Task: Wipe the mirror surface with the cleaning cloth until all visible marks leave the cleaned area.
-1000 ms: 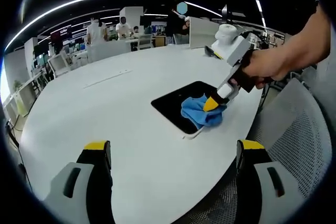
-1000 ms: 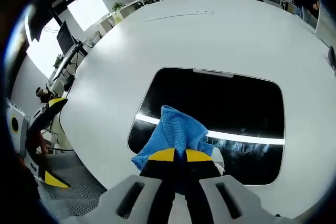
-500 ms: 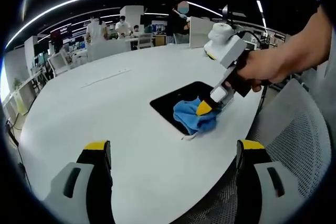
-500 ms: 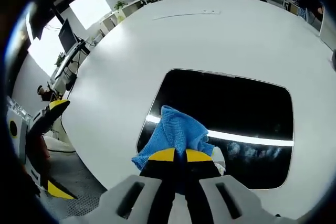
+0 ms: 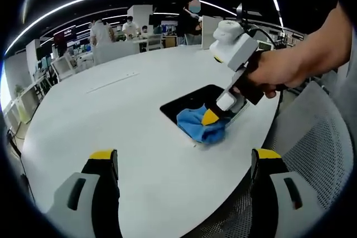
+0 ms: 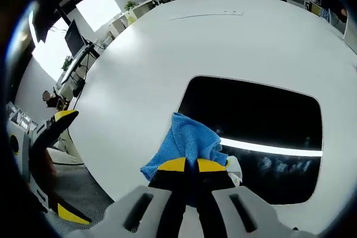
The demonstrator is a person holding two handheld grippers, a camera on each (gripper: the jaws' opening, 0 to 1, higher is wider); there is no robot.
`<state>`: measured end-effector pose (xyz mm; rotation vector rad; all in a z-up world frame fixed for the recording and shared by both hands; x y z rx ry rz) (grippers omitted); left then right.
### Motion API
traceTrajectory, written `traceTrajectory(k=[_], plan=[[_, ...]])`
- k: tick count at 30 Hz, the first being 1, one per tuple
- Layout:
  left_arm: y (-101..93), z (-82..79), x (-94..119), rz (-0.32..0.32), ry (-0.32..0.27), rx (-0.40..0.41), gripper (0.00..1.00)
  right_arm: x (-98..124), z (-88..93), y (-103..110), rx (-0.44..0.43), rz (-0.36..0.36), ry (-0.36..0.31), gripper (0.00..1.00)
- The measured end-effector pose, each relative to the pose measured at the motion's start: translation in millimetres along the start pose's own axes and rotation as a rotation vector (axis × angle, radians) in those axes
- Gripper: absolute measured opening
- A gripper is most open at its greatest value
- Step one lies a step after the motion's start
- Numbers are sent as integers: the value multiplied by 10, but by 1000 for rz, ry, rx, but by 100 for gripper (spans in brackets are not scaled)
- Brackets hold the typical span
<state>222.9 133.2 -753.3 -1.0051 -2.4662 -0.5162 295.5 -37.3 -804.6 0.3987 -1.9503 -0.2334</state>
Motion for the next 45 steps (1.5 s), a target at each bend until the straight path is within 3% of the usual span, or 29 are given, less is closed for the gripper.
traceTrajectory(k=[6,13,19,31,45], plan=[[-7,-26,4,10,-16,12,99,1,6,-10,14,-7,-5,1],[0,-39,4,16,-36,36,99,-5,10,20,93,7,-3,1],[21,-38,8,9,-39,44,99,-20,-18,28,69,25,-12,0],[34,-23,9,10,-32,46,98,-136,-264,25,68,29,-19,0],[39,-3,31,14,-31,50,99,-290,-603,22,150,53,-15,0]])
Point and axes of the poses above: the point that each gripper's makers call its tool centre point, and the gripper's own axes: x roughly backward along the fingers, y roughly to its left, z roughly out of its underside, the point moved 7 cm from there along x, roughly backward along the fingers, and after that the axes turned 12 degrees about -x, right-handed, at the moved point
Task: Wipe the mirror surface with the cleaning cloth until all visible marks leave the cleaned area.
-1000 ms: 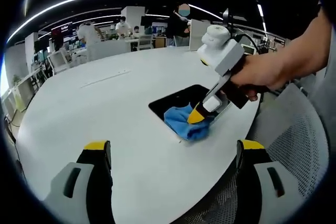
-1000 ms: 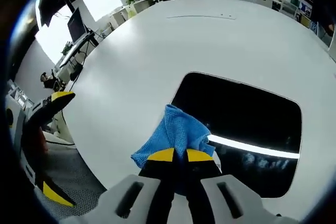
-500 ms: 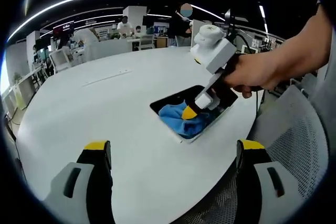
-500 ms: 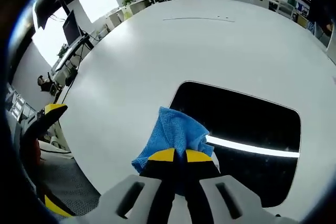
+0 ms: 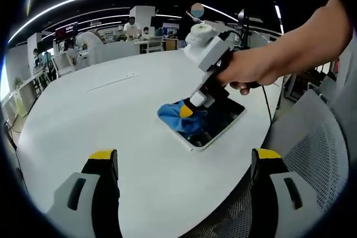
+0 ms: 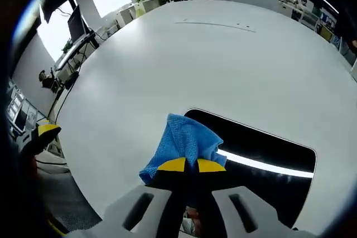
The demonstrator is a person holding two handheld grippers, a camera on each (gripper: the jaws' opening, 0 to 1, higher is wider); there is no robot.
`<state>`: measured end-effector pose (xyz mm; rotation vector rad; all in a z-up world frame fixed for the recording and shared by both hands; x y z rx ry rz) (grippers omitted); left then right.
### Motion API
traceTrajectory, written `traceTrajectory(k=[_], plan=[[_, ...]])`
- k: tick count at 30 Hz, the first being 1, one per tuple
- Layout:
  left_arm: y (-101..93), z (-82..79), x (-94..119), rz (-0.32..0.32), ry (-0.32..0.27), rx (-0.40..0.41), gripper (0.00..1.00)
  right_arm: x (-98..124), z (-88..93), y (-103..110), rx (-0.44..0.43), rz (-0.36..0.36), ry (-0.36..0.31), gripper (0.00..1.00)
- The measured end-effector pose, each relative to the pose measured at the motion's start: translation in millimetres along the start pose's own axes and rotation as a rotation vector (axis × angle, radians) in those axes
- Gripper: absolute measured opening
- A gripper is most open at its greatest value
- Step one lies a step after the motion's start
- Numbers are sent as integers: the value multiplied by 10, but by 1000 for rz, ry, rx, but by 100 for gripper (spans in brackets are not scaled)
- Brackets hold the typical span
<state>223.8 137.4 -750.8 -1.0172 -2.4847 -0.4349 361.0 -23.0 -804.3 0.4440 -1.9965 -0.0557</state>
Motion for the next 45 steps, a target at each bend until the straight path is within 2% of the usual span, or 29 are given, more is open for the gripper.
traceTrajectory(k=[9,16,20,23,38,45], plan=[[4,3,-1,-5,-1,1,99,-98,-193,-44,50,13,-3,0],[4,14,-26,0,9,1,99,-176,-343,-116,48,-8,-2,0],[-4,16,-35,3,11,-3,99,-208,-393,-92,86,7,-4,0],[-3,24,-44,4,13,-2,99,-237,-435,-115,65,5,-2,0],[13,28,-52,-8,10,-11,99,-242,-441,-134,39,-18,15,0],[7,25,-50,-7,5,-12,99,-185,-399,-248,35,-3,16,0]])
Point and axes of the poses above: the point that each gripper's makers call its tool centre point, and the gripper's own axes: x roughly backward along the fingers, y roughly to its left, z roughly out of its underside, the point moved 7 cm from there along x, roughly backward along the fingers, and after that the axes turned 12 degrees about -x, right-handed, at the moved point
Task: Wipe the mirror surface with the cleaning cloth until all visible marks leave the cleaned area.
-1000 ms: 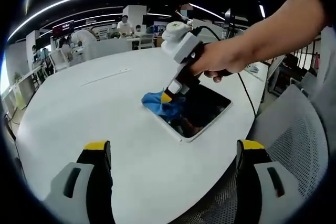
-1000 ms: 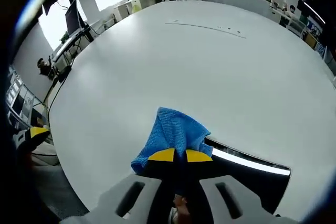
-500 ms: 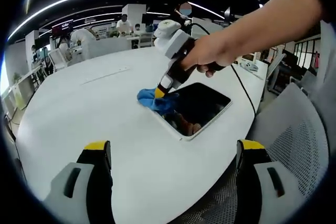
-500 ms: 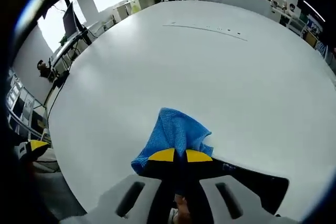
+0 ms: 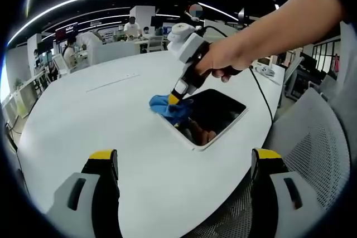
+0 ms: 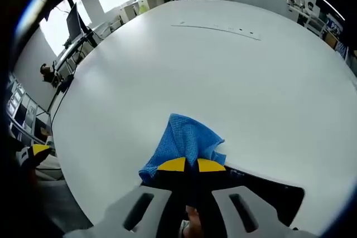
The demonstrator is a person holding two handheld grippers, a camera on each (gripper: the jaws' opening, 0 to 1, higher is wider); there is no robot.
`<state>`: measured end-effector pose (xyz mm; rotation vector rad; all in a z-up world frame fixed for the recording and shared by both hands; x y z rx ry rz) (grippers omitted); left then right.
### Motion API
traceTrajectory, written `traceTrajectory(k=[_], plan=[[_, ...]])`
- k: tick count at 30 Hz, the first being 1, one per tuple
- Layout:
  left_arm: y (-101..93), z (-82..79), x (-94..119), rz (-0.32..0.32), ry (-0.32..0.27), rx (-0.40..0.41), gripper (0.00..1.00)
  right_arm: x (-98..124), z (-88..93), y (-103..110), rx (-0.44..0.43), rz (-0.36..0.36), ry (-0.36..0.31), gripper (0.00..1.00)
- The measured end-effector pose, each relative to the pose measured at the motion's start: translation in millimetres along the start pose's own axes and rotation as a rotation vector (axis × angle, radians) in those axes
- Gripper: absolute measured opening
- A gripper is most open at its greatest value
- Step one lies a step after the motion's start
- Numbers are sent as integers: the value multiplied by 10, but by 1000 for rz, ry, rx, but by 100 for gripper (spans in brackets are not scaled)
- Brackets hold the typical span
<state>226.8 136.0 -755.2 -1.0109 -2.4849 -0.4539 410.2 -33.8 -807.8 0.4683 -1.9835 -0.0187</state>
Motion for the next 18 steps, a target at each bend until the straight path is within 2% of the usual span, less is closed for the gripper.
traceTrajectory(k=[18], plan=[[-26,8,3,3,13,-4,99,121,88,-265,-7,29,0,0]])
Point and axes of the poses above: the point that each gripper's makers call its tool centre point, and the gripper's own axes: x roughly backward along the fingers, y roughly to its left, z roughly out of its underside, the point moved 7 cm from there along x, roughly backward along the fingers, and after that the axes turned 12 degrees about -x, right-handed, at the moved point
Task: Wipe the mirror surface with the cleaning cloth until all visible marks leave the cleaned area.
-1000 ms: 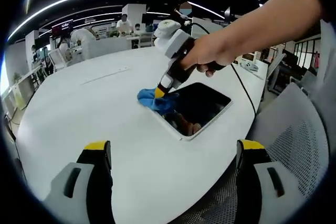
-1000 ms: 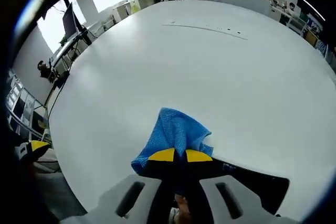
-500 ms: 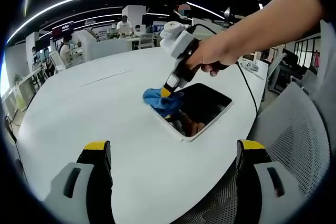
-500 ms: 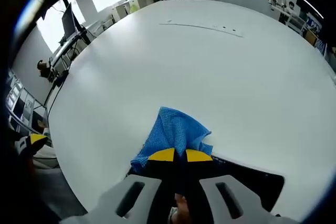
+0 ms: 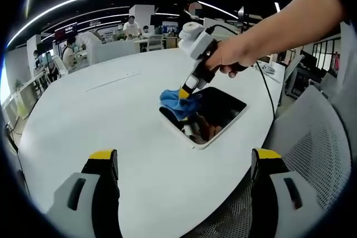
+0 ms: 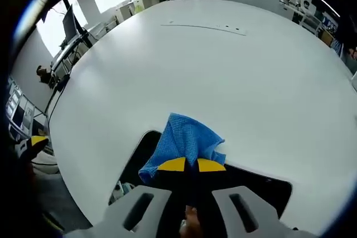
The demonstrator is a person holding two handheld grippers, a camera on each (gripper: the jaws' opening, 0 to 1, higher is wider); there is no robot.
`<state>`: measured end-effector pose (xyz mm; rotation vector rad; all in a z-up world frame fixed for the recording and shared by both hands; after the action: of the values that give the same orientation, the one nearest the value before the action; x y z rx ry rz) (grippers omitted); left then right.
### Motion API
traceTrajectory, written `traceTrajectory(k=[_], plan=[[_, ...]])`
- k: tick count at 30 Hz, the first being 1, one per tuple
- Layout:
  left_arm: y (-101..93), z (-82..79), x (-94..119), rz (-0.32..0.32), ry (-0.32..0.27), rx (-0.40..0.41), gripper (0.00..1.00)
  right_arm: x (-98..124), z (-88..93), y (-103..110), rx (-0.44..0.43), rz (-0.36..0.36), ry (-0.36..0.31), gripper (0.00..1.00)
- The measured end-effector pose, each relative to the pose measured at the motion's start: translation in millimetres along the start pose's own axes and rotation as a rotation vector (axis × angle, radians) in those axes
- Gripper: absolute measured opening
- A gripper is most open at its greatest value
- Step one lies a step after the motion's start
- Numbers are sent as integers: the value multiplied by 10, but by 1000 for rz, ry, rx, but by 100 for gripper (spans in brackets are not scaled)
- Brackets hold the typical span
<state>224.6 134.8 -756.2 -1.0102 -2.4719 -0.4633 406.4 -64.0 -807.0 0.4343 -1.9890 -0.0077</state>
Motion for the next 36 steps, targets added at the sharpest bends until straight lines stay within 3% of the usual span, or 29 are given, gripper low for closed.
traceTrajectory(k=[9,18,36], plan=[[3,-3,6,-4,-5,2,99,48,29,-129,-17,19,11,0],[3,-7,2,-4,-2,-1,99,49,55,-100,-25,42,-13,0],[-4,0,-1,2,3,-15,99,195,394,25,-56,38,-45,0]])
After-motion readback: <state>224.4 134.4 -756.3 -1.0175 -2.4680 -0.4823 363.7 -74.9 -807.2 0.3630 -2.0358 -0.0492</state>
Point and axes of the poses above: the point that each gripper's makers call its tool centre point, and the gripper's own axes: x roughly backward along the fingers, y roughly to its left, z roughly out of its underside, the point moved 7 cm from there along x, roughly backward along the fingers, and after that the axes turned 12 degrees about -x, right-handed, at the moved point
